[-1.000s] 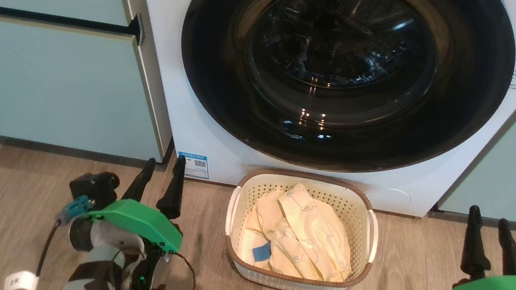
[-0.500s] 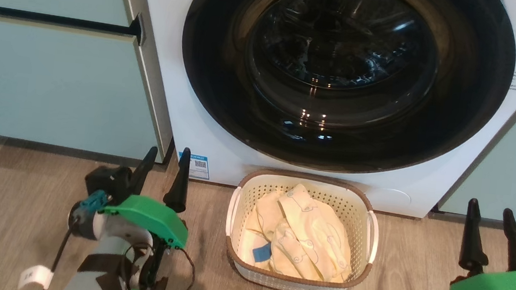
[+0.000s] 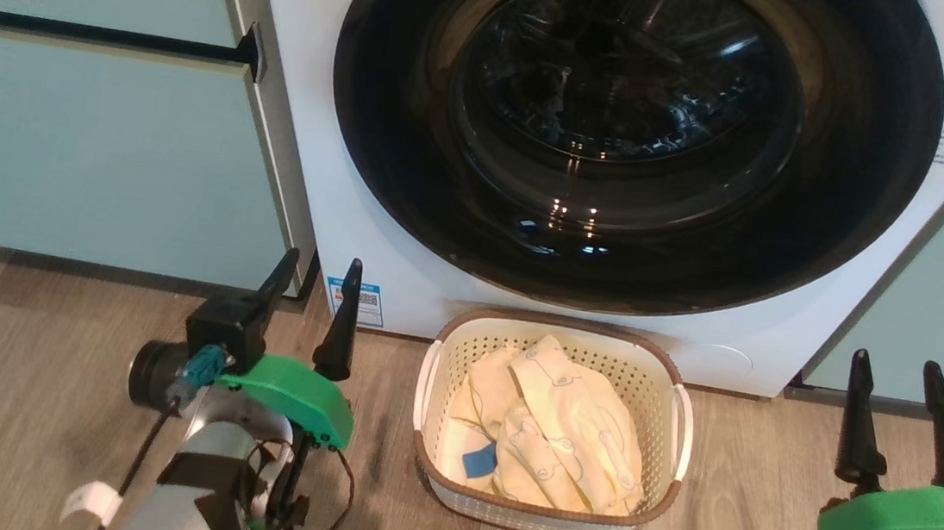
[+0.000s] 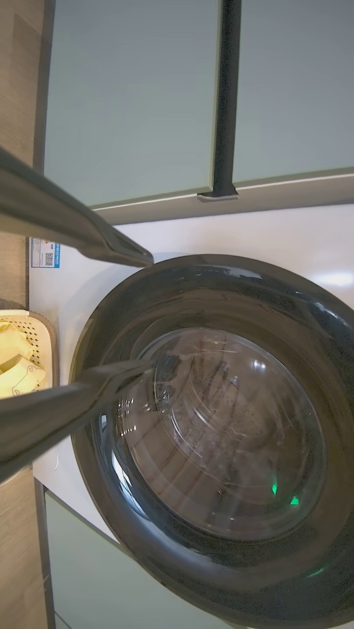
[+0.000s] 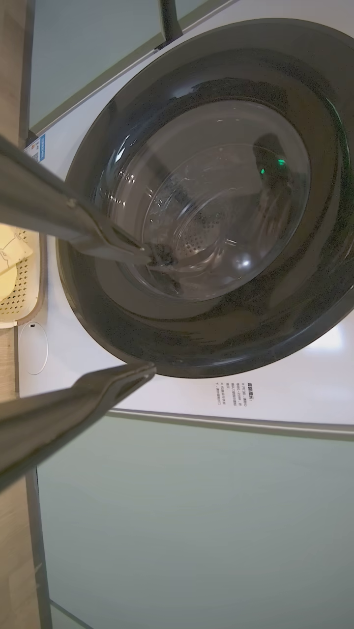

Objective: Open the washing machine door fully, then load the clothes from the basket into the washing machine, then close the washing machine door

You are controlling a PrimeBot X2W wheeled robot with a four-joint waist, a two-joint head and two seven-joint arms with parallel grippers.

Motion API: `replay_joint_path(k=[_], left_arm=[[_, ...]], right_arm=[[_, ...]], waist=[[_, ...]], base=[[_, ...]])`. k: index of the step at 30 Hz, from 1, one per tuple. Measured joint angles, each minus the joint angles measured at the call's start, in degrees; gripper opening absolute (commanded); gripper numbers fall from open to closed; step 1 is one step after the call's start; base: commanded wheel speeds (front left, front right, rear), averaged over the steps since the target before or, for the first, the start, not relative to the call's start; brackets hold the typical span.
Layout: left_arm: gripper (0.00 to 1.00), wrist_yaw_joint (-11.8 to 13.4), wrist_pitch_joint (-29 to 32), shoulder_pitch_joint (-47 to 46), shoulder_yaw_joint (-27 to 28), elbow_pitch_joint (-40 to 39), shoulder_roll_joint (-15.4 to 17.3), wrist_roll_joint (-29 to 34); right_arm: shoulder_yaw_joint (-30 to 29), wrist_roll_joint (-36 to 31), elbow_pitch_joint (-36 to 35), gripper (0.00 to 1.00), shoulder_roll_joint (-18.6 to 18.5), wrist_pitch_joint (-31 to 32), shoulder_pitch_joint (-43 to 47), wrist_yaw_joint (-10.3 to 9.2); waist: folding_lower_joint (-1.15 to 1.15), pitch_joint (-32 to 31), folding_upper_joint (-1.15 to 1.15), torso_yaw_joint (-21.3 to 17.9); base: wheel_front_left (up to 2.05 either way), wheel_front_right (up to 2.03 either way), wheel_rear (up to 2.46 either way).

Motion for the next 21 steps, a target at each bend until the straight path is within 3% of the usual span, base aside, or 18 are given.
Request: replay_joint_path(k=[5,21], left_arm=[[1.0,0.53,-0.71,-0.75,-0.53,0.26,0.02,3.09],[1.0,-0.34,-0.98,-0.98,-0.67,0.71,0.07,0.42]], right_arm=[[0.01,-3.16,-0.03,1.0,-0.08,-1.09,-0.35,0.0],[0.09,-3.24,0.04,1.0,-0.12,-1.15,-1.0,0.0]], waist=[[0.0,0.04,0.0,0.09],[0.0,-0.17,0.0,0.1]], base=[[0.0,0.0,0.0],[0.0,0.0,0.0]])
